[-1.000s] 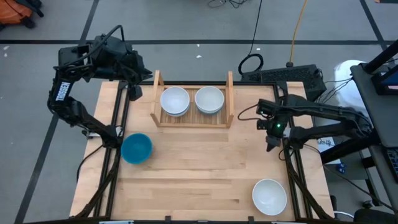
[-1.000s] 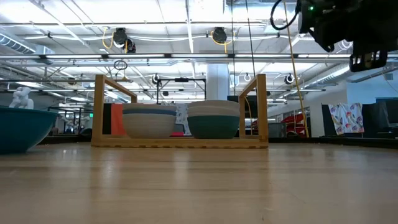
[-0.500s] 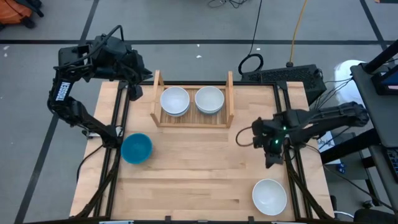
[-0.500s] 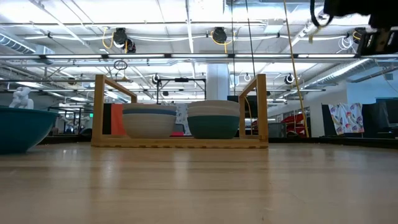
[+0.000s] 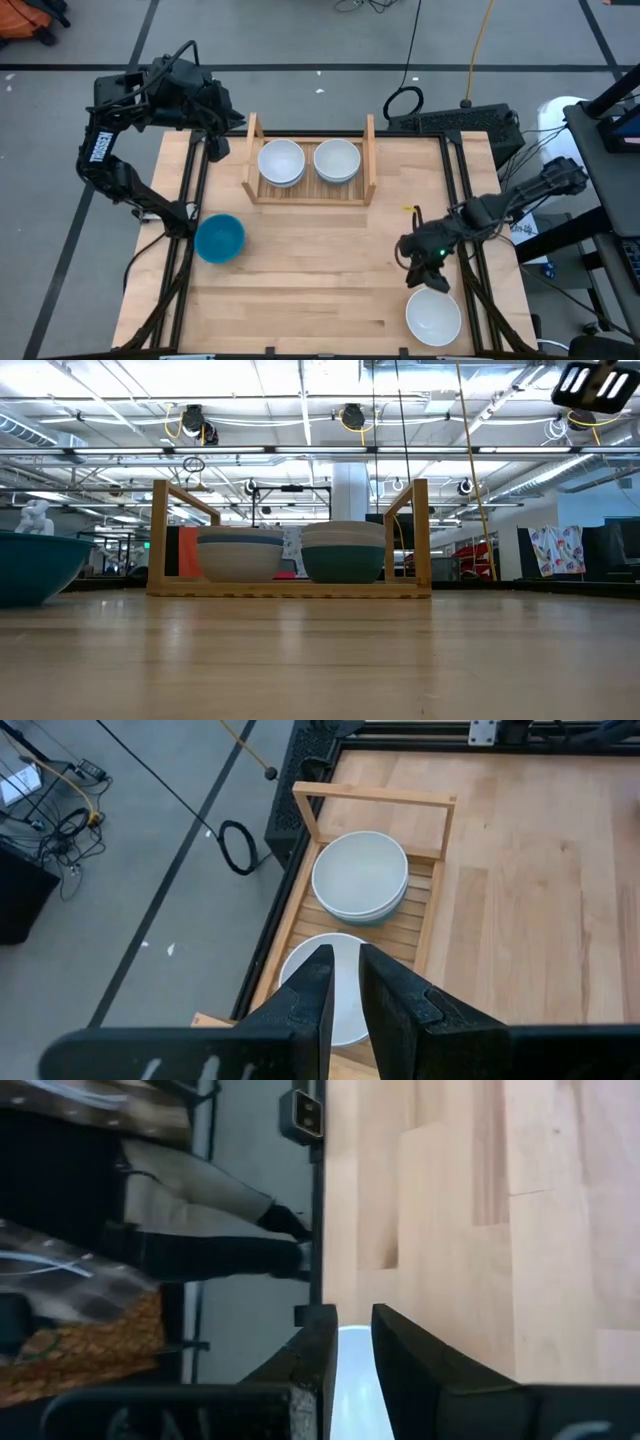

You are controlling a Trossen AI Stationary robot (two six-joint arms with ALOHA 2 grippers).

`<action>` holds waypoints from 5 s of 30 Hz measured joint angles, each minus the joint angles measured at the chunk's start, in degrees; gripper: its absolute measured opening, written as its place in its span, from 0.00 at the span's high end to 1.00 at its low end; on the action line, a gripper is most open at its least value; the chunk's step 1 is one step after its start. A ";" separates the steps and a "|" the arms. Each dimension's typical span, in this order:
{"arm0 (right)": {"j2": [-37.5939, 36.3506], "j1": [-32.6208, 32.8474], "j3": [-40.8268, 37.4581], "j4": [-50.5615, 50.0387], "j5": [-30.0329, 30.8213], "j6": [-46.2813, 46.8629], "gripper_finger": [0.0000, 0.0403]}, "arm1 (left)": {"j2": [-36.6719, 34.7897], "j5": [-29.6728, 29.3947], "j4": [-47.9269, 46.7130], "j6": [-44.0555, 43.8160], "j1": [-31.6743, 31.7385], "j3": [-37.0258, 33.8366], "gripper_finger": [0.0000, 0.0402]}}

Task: Place and stack bowls onto a shelf
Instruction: Stack the white bowl on the right white bowl on the shelf

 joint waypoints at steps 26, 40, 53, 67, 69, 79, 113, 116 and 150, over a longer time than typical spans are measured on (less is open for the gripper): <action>9.75 11.38 -0.73 -14.37 6.11 -8.44 0.85 | 0.00 0.00 -0.01 0.46 0.00 0.00 0.86; 10.58 11.68 -7.92 -9.59 6.11 -7.33 0.85 | 0.00 0.00 -0.01 0.59 0.01 -0.01 0.86; 10.58 11.65 -18.01 6.86 6.18 -1.49 0.86 | 0.02 0.00 -0.02 0.57 0.00 0.00 0.86; 10.56 8.65 -19.93 11.22 6.02 5.32 0.99 | 0.01 -0.01 -0.02 1.36 0.00 -0.01 0.86; 10.53 7.04 -19.93 12.25 6.05 5.29 1.00 | 0.01 0.00 -0.02 1.36 0.00 0.00 0.86; 10.02 -1.78 -10.94 4.63 7.67 -2.32 1.00 | 0.01 0.00 -0.02 0.63 0.00 0.00 0.86; 41.42 -45.79 63.79 -35.58 16.24 -55.38 1.00 | 0.02 -0.02 -0.02 0.28 0.01 0.00 0.86; 45.41 -48.56 67.75 -35.43 14.12 -57.38 1.00 | 0.02 -0.02 -0.02 0.44 0.02 0.00 0.86; 67.83 -62.03 70.16 -35.16 7.43 -72.82 1.00 | 0.02 -0.02 -0.02 0.02 0.00 -0.01 0.86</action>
